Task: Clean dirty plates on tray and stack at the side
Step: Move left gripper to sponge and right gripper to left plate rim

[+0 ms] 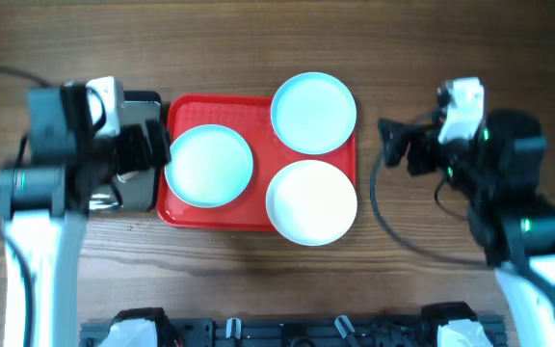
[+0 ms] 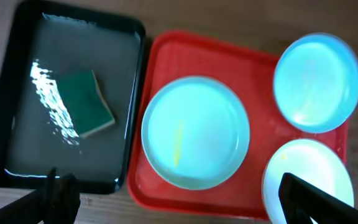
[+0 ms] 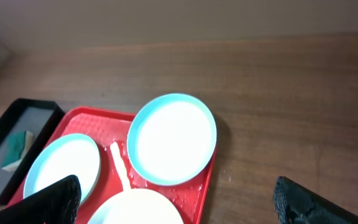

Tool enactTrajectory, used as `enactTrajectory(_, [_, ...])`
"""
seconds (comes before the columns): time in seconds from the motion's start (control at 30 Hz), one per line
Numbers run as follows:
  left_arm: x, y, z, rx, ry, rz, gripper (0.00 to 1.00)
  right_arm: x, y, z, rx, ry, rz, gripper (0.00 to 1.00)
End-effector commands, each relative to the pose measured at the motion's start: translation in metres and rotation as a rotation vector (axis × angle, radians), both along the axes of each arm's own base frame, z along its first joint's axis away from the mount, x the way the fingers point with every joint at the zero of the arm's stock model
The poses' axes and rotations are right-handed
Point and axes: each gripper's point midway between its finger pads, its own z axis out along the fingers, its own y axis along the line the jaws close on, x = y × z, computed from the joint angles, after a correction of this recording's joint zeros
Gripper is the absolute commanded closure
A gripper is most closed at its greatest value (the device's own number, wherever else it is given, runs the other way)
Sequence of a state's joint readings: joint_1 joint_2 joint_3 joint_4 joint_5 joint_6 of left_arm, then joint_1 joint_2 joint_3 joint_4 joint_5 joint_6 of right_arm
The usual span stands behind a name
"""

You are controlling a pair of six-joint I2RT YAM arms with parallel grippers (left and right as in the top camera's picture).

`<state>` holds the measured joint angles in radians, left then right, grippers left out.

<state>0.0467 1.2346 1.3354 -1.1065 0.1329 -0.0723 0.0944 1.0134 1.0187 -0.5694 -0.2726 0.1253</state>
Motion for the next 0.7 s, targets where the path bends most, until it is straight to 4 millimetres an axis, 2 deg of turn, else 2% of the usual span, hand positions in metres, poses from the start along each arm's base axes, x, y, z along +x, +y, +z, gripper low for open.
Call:
enactTrajectory(0.0, [0.016, -0.008, -0.027, -0.037, 0.131, -0.037, 0.0, 0.021, 0.005, -0.003, -0.005, 0.024, 0.025, 0.0])
enactTrajectory(0.1, [0.015, -0.019, -0.053, -0.103, 0.246, -0.062, 0.0, 0.031, 0.011, -0.023, 0.049, 0.102, 0.025, 0.0])
enactTrajectory(0.2, [0.018, -0.021, -0.065, -0.114, 0.284, -0.064, 0.0, 0.029, 0.031, -0.036, 0.131, 0.169, 0.111, 0.0])
enactTrajectory(0.27, [0.019, -0.027, -0.067, -0.153, 0.295, -0.08, 0.0, 0.03, 0.043, -0.04, 0.147, 0.169, 0.194, 0.02])
enactTrajectory(0.3, [0.019, -0.031, -0.067, -0.174, 0.298, -0.089, 0.0, 0.032, 0.047, -0.042, 0.157, 0.174, 0.221, 0.07])
enactTrajectory(0.37, [0.019, -0.034, -0.066, -0.192, 0.295, -0.097, 0.0, 0.036, 0.055, -0.05, 0.178, 0.2, 0.227, 0.13])
enactTrajectory(0.47, [0.03, -0.034, -0.063, -0.181, 0.246, -0.111, 0.0, 0.041, 0.073, -0.064, 0.213, 0.262, 0.212, 0.19])
enactTrajectory(0.57, [0.041, -0.019, -0.06, -0.12, 0.211, -0.035, 0.03, 0.044, 0.095, -0.077, 0.198, 0.32, 0.196, 0.27])
enactTrajectory(0.67, [0.044, 0.019, -0.054, 0.0, 0.208, 0.214, 0.03, 0.047, 0.125, -0.085, 0.141, 0.37, 0.203, 0.32])
